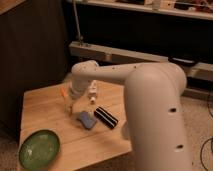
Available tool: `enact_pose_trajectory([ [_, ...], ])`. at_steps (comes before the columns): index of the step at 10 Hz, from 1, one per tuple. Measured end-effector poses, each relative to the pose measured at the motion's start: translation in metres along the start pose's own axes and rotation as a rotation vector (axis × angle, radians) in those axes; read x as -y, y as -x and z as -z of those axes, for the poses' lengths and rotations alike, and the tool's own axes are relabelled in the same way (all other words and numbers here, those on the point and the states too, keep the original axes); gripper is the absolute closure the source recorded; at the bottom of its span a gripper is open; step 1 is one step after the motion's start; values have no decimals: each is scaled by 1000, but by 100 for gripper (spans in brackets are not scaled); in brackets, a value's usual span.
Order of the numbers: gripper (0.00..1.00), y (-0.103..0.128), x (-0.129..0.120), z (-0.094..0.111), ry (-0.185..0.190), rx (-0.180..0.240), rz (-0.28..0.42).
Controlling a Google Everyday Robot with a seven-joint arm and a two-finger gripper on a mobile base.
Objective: Place the pepper on the white sponge
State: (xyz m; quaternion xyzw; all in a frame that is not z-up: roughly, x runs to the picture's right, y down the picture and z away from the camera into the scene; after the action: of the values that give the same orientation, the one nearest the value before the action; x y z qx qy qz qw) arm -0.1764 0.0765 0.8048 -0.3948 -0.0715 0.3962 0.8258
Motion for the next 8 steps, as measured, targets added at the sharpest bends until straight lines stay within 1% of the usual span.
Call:
enact_pose_trajectory([
  [2,83,-48,0,18,25,-17,18],
  [3,83,-71,-2,25,36,-32,29],
  [4,83,-86,-4,27,45,-45,38],
  [5,83,-115,-6,27,58,-73,49],
  [7,83,-144,-3,20,55,-94,54],
  [8,83,-151,-2,15,53,-99,61],
])
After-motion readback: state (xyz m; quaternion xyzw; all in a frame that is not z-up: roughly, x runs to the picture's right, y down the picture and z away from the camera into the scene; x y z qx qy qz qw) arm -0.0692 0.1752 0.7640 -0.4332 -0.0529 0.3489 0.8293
